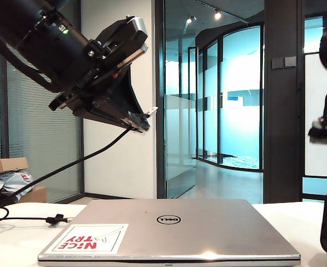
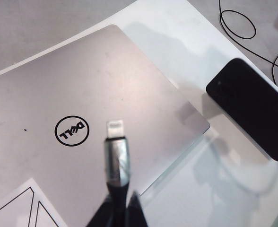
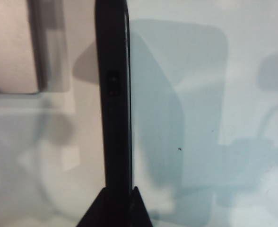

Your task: Pick up the charging cable and the phone, plug the charging cable into the charging port on the phone, and finally place them back on the table.

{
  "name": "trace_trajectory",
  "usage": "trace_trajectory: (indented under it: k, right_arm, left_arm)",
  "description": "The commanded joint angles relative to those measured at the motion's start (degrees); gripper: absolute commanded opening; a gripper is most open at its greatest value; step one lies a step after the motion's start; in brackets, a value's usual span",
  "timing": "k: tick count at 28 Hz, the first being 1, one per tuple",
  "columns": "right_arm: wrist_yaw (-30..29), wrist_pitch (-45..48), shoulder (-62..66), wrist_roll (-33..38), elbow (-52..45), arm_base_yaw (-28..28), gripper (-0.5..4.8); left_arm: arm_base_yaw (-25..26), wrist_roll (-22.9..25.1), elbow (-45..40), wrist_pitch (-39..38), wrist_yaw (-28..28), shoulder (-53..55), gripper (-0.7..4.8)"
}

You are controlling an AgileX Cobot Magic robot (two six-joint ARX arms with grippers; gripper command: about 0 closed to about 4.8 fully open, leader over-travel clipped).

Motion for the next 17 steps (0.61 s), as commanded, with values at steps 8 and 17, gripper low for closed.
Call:
trace_trajectory:
  k: [8,17]
  right_arm:
    - [-0.17,1.73,3.26,-0.13,0.42,0.07,0.65]
    - [-0.17,3.41,5.9,-0.15,0.39,0.07,0.65]
  left_arm:
    - [0.0,0.22,0.13,0.74,0.2,-0.26,-0.07]
    - [0.0,0.24,0.11,0.79,0.2,-0.26,-0.07]
